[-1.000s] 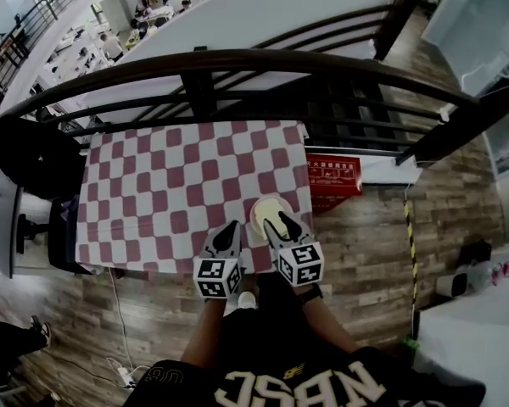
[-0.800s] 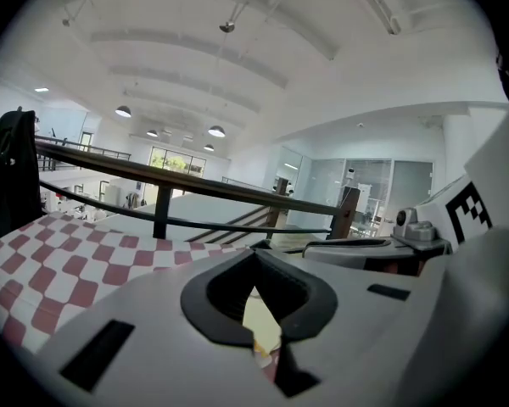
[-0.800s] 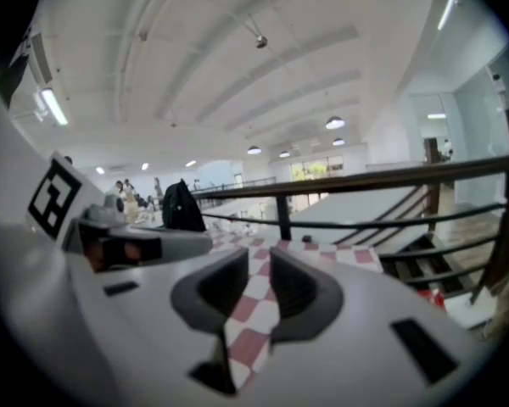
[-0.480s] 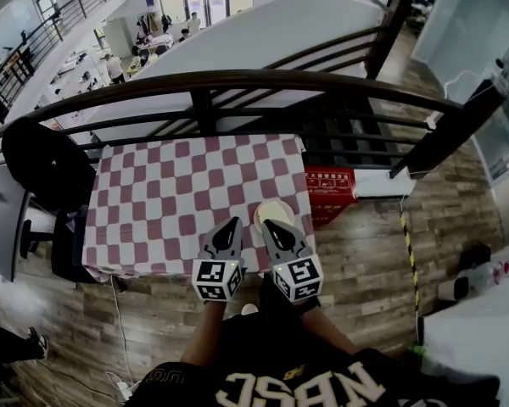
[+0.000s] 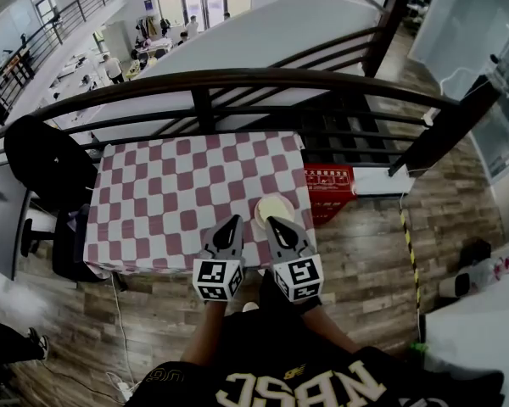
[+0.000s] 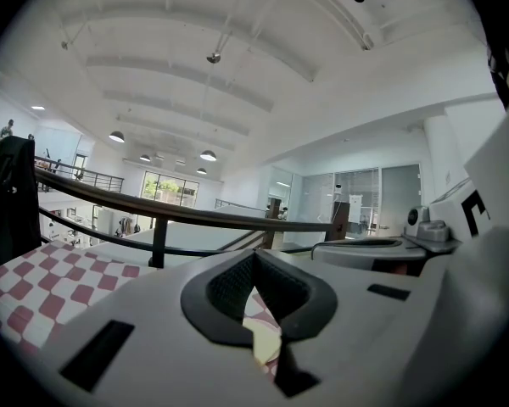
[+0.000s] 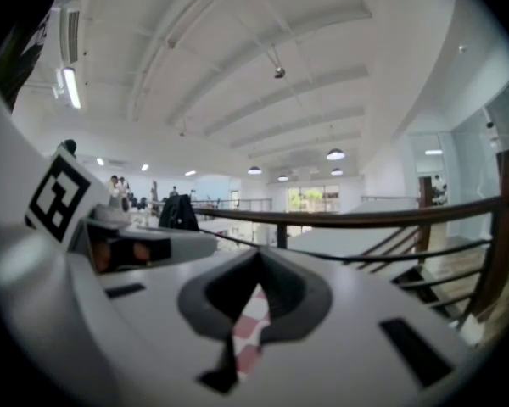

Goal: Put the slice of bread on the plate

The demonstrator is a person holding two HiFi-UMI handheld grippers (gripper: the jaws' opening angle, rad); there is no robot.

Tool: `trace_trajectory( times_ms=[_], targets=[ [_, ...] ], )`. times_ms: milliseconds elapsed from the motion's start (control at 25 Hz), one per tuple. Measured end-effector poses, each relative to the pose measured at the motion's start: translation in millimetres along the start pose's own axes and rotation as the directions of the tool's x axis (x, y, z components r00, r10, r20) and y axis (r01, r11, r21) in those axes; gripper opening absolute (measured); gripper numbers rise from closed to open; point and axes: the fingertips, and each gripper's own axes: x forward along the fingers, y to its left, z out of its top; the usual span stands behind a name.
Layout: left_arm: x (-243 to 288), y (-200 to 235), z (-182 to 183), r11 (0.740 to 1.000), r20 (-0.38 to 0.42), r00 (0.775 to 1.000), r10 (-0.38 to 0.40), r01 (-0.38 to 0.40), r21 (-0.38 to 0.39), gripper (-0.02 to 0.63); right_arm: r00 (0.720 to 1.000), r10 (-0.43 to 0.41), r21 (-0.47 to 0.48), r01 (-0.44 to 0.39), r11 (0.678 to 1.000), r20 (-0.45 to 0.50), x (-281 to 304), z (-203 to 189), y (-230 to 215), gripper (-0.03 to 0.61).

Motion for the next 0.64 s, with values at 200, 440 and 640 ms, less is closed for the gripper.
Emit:
trace_trajectory(
  times_ms=[200, 440, 640],
  targets=[
    [-3.7, 2.8, -1.1, 1.000, 0.002, 1.000, 0.007, -0.007, 0.005, 0.019, 1.000, -0.001, -0.006, 0.001, 1.000, 0.005, -1.3, 0.7, 3.7, 0.015],
    [-6.2, 3.3, 0.1, 1.000, 0.008, 1.000, 0.007, -0.007, 0.006, 0.018, 1.000, -0.006, -0.016, 0.006, 1.000, 0.011, -3.1, 3.3, 5.4, 0.015],
    [-9.9, 5.6, 2.2, 1.000, 0.014, 1.000, -0.001, 0.001, 0.016, 0.018, 1.000, -0.014, -0.014, 0.014, 1.000, 0.006, -1.5, 1.1, 9.0, 0.015]
  ],
)
